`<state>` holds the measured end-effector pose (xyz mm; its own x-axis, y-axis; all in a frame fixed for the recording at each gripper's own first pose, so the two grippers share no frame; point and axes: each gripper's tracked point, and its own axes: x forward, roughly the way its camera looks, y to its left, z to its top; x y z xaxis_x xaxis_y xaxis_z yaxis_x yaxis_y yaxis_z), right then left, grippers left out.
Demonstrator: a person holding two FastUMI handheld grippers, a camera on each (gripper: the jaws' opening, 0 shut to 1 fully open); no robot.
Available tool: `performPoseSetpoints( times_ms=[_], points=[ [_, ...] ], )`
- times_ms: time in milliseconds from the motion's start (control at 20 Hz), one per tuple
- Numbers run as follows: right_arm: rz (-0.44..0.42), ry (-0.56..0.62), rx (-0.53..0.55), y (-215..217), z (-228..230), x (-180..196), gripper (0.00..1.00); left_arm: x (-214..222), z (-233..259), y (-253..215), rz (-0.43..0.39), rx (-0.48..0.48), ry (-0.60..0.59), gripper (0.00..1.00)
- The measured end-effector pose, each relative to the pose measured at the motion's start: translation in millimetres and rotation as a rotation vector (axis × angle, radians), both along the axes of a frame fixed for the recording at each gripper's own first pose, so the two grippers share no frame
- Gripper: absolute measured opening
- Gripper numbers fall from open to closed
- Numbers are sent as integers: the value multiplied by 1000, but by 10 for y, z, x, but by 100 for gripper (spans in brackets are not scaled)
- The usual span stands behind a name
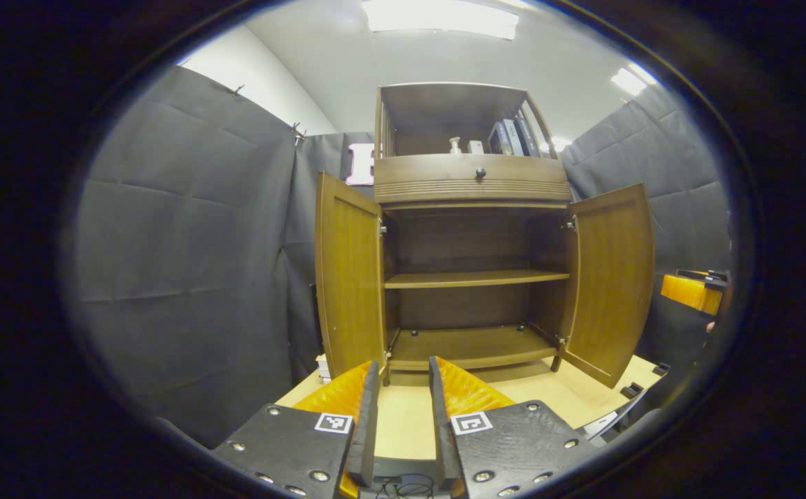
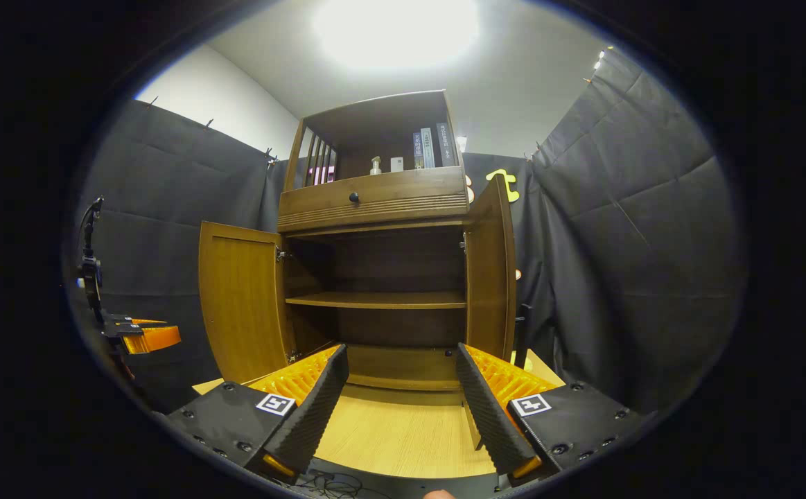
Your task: Open the right door of the double-door shoe cabinet with the right hand, and open the left door with the left hand.
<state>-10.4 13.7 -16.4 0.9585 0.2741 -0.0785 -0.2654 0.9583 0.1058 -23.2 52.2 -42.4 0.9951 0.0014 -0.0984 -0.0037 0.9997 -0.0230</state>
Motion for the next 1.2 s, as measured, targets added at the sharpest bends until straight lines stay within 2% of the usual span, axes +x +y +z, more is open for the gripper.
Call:
performPoseSetpoints(
  times_ms=[250, 700, 1200],
  points=[
    [-10, -3, 4, -80, 18, -53, 96, -94, 87, 42, 22, 27, -33, 77],
    [-15, -10, -2, -41, 73, -101, 97, -183, 186, -32, -5, 36, -69, 77],
    [-33, -24, 8, 7, 144, -101, 97, -196, 194, 171, 18, 27, -84, 77]
  ],
)
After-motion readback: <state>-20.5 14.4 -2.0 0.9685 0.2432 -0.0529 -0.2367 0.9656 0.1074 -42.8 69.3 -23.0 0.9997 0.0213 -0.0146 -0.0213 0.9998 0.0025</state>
